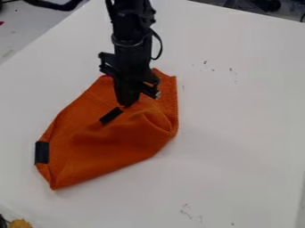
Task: Unfold the cloth from left to right
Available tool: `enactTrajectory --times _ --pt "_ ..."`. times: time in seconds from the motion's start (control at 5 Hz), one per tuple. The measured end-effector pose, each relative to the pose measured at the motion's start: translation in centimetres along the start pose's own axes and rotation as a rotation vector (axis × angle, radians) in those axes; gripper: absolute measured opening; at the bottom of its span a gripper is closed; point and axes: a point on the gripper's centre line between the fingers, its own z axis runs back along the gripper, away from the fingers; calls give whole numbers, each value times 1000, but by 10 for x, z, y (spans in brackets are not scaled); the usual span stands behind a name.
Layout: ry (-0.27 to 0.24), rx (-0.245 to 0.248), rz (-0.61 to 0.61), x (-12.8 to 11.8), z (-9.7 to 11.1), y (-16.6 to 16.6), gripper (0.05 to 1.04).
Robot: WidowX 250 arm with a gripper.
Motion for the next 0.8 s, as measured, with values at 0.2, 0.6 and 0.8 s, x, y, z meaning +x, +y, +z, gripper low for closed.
enactTrajectory --times 0.2,0.6,0.8 --pt "-39 -29 6 2 -6 4 226" --pt "-46 -53 17 -4 -20 21 806" --pt "-34 -76 8 -7 -26 24 1005"
